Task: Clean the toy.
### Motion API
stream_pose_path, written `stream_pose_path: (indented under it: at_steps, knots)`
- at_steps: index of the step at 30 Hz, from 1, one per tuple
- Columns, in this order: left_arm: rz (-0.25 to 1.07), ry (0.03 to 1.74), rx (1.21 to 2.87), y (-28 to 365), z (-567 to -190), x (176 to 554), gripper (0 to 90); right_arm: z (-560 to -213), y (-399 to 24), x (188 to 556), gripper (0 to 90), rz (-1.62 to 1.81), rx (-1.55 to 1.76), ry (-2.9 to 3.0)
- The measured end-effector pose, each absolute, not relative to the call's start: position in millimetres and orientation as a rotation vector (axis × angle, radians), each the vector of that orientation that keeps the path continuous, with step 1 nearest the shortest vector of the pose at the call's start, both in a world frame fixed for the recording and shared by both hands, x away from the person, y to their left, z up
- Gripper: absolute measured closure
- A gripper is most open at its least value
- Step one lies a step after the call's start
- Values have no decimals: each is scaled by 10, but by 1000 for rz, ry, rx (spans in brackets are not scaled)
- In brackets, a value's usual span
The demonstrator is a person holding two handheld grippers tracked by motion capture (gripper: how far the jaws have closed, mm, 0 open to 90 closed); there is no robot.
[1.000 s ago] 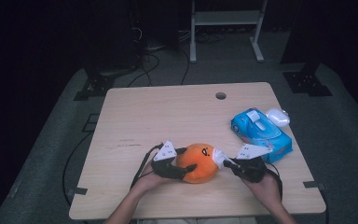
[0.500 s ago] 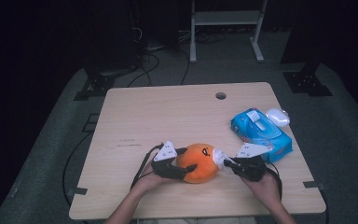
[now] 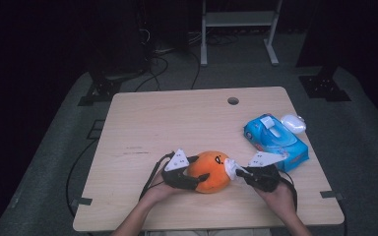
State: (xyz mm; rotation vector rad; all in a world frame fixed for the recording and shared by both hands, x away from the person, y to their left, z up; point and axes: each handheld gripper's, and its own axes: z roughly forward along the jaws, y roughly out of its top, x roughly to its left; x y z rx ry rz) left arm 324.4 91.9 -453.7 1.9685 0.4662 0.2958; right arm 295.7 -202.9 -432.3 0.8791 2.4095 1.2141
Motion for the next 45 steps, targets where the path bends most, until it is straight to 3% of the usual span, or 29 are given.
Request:
stream_pose_path:
  at_steps: [9,14,18,22,32,37,45]
  knots:
    - [317,457,1983,889,-4520,3226,275,-4178,-1572,2681,852,1194,610,2474]
    - [299,468,1988,896,-4489,3246,268,-4245,-1872,2879,851,1219,766,2427]
    - [318,477,1998,923,-4317,3223,207,-4283,-1991,2921,850,1172,807,2408]
    - [269,434,2082,936,-4345,3195,196,-4308,-1996,2941,848,1182,817,2415]
    - [285,444,2053,878,-4411,3214,241,-4210,-1604,2731,845,1211,642,2466]
    - [218,464,2033,1021,-4320,3271,187,-4248,-1830,2883,846,1275,780,2431]
    - [265,436,2064,913,-4395,3233,272,-4236,-1570,2735,846,1283,667,2482]
